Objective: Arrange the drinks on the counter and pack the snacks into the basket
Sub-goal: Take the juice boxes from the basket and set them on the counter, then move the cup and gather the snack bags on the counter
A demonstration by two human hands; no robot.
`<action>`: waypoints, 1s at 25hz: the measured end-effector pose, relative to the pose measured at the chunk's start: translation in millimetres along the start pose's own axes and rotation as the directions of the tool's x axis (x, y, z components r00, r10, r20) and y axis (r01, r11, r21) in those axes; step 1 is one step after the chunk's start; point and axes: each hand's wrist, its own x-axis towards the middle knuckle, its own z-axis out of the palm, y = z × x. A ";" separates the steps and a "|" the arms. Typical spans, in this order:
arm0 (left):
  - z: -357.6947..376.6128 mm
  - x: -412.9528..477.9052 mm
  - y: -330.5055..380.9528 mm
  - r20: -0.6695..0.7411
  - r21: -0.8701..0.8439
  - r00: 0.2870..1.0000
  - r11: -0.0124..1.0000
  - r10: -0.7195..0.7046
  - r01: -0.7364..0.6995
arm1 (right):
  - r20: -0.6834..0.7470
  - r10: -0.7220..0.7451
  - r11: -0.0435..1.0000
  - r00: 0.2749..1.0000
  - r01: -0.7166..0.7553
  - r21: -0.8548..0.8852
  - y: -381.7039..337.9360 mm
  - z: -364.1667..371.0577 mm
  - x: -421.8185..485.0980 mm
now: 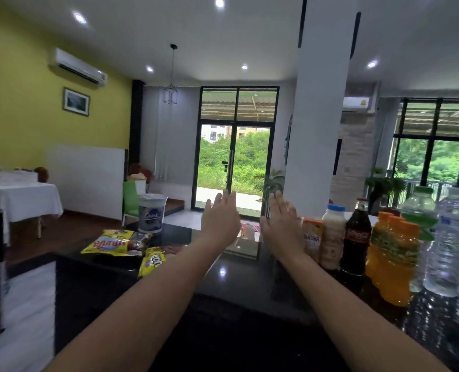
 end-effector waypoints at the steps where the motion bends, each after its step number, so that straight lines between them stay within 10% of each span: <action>1: -9.5 2.8 -22.9 0.003 0.016 1.000 0.999 -0.030 0.030 | 0.016 -0.020 0.999 1.000 0.020 0.038 -17.6 4.9 7.6; 14: -31.6 14.0 -246.0 0.151 -0.085 0.930 0.933 -0.336 0.351 | 0.388 -0.227 0.958 0.893 0.133 0.255 -198.0 141.3 90.1; 25: 3.7 23.6 -272.8 0.244 -0.313 0.921 0.875 -0.303 0.370 | 0.419 -0.228 0.918 0.879 0.051 0.393 -215.2 192.9 115.4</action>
